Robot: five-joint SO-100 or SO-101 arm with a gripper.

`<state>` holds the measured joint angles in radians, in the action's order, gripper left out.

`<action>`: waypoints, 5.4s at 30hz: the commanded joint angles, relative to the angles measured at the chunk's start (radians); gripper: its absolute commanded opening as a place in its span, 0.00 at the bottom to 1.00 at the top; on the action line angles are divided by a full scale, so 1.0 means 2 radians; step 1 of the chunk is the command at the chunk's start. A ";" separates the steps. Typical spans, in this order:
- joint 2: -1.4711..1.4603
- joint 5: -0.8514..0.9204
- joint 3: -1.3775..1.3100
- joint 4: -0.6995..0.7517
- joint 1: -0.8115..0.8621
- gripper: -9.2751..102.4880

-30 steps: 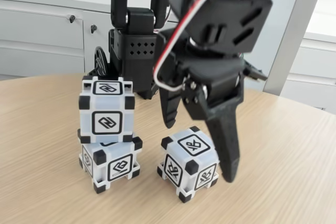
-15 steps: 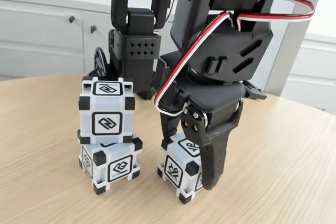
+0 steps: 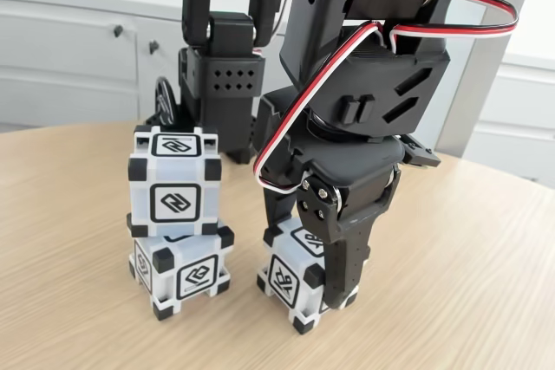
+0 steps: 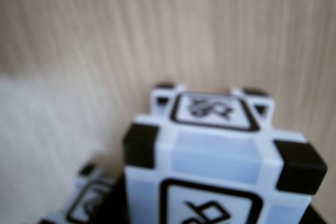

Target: Stack cubes from left to right.

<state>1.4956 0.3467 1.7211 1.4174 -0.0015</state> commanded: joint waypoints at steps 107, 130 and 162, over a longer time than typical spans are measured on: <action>0.288 -0.025 -0.117 0.249 0.258 0.08; 0.296 -0.054 -0.064 0.252 0.252 0.08; 0.391 -0.053 -0.013 0.252 0.255 0.08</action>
<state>2.2519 0.2347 1.6997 1.8346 0.5016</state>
